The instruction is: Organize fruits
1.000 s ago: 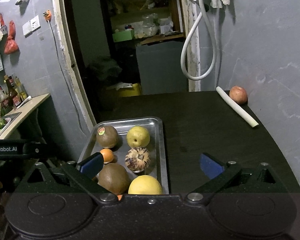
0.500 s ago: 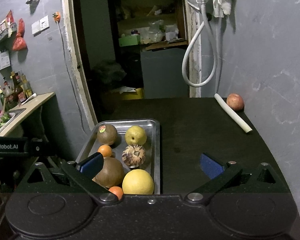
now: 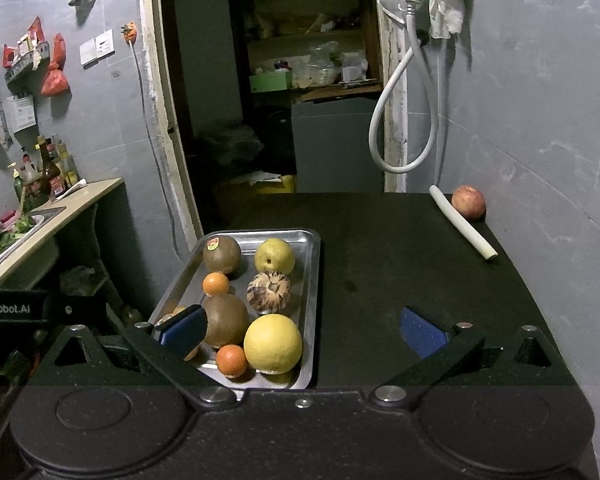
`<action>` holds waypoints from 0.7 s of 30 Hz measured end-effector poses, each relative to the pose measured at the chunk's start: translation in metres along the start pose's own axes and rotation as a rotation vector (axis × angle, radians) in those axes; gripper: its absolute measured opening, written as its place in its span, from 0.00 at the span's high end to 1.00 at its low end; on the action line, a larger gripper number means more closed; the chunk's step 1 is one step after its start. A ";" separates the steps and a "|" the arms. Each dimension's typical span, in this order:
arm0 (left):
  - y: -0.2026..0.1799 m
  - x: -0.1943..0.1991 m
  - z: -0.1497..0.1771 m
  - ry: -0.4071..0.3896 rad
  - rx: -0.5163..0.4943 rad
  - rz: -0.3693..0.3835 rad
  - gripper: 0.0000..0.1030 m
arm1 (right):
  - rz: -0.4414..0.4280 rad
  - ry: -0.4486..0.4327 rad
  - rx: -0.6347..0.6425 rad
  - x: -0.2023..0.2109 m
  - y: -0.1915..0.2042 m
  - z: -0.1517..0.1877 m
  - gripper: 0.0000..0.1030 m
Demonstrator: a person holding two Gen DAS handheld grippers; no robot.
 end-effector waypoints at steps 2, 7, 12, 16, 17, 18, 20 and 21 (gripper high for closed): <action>-0.001 0.006 0.003 0.000 0.001 -0.002 0.01 | -0.004 -0.001 0.001 0.005 -0.001 0.001 0.01; -0.002 0.020 0.010 -0.004 0.002 -0.008 0.01 | -0.017 0.002 0.006 0.016 -0.001 0.005 0.01; -0.002 0.031 0.016 -0.005 0.008 -0.015 0.01 | -0.028 0.001 0.012 0.028 0.000 0.008 0.01; -0.002 0.040 0.022 -0.005 0.010 -0.022 0.01 | -0.032 0.000 0.020 0.036 -0.001 0.012 0.01; -0.002 0.042 0.024 -0.004 0.012 -0.024 0.01 | -0.033 0.002 0.021 0.038 -0.001 0.013 0.01; -0.002 0.045 0.026 -0.003 0.014 -0.026 0.01 | -0.034 0.004 0.021 0.040 -0.001 0.014 0.01; -0.002 0.049 0.030 0.000 0.018 -0.029 0.01 | -0.037 0.008 0.020 0.045 -0.002 0.017 0.01; -0.002 0.052 0.032 0.002 0.019 -0.031 0.01 | -0.039 0.010 0.020 0.048 -0.002 0.018 0.01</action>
Point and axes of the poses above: each gripper's, at about its wrist camera, not at the fingertips, and x roughly against the way its jaws point, y to its left, z to its underside, the point moved 5 cm from there along -x, roughly the way its jaws point, and after that the axes turned 15 degrees about -y, right-handed, at the moved point
